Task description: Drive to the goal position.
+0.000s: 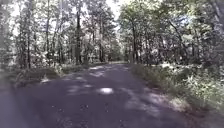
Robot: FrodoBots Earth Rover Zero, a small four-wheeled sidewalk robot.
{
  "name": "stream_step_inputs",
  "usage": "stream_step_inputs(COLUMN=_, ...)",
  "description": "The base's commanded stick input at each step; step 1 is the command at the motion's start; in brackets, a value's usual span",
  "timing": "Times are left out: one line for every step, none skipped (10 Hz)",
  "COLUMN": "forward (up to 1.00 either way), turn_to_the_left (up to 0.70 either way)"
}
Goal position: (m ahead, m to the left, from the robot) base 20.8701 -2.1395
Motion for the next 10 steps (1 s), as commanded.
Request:
stream_step_inputs(forward=0.03, turn_to_the_left=0.0)
stream_step_inputs(forward=0.09, turn_to_the_left=0.0)
stream_step_inputs(forward=0.15, turn_to_the_left=0.0)
stream_step_inputs(forward=0.21, turn_to_the_left=0.0)
stream_step_inputs(forward=0.27, turn_to_the_left=0.0)
stream_step_inputs(forward=0.33, turn_to_the_left=0.0)
stream_step_inputs(forward=0.39, turn_to_the_left=0.0)
stream_step_inputs(forward=0.45, turn_to_the_left=0.0)
stream_step_inputs(forward=0.45, turn_to_the_left=0.0)
stream_step_inputs(forward=0.45, turn_to_the_left=0.0)
